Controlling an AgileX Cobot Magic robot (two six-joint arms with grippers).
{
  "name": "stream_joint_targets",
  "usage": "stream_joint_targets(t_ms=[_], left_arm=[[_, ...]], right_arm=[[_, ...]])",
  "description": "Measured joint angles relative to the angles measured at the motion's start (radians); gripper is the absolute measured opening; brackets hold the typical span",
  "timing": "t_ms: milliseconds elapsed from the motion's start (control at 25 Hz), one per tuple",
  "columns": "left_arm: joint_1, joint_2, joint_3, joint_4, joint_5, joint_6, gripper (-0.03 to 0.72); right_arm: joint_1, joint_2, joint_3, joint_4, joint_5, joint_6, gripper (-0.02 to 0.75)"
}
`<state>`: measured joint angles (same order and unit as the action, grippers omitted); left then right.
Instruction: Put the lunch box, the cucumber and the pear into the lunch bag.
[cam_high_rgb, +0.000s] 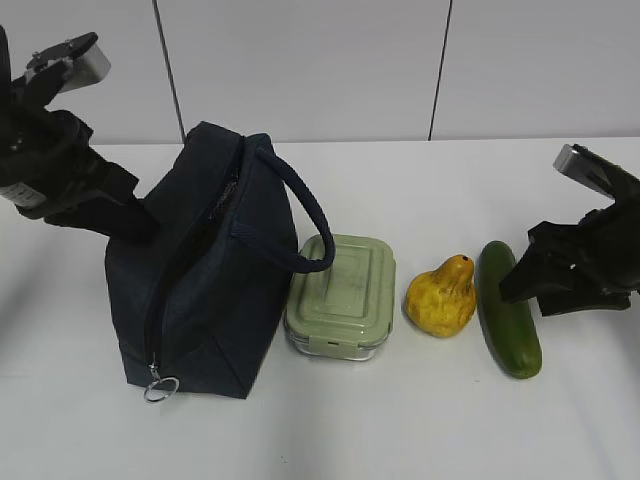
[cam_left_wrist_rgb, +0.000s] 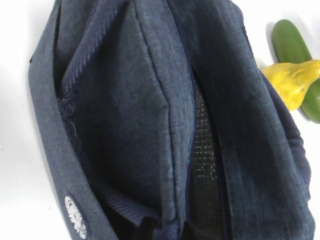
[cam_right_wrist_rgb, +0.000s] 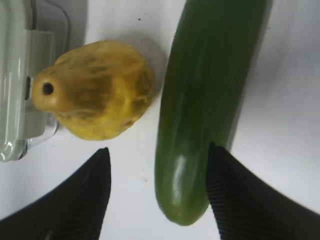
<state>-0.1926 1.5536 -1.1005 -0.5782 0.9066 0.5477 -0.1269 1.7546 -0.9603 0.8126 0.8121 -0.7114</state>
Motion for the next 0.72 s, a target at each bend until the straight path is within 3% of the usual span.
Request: stream_joint_targets(t_ms=[720], left_arm=[[0.0, 0.0, 0.0, 0.0, -0.012, 0.0, 0.022]], right_arm=[[0.004, 0.139, -0.142, -0.063, -0.029, 0.072, 0.477]])
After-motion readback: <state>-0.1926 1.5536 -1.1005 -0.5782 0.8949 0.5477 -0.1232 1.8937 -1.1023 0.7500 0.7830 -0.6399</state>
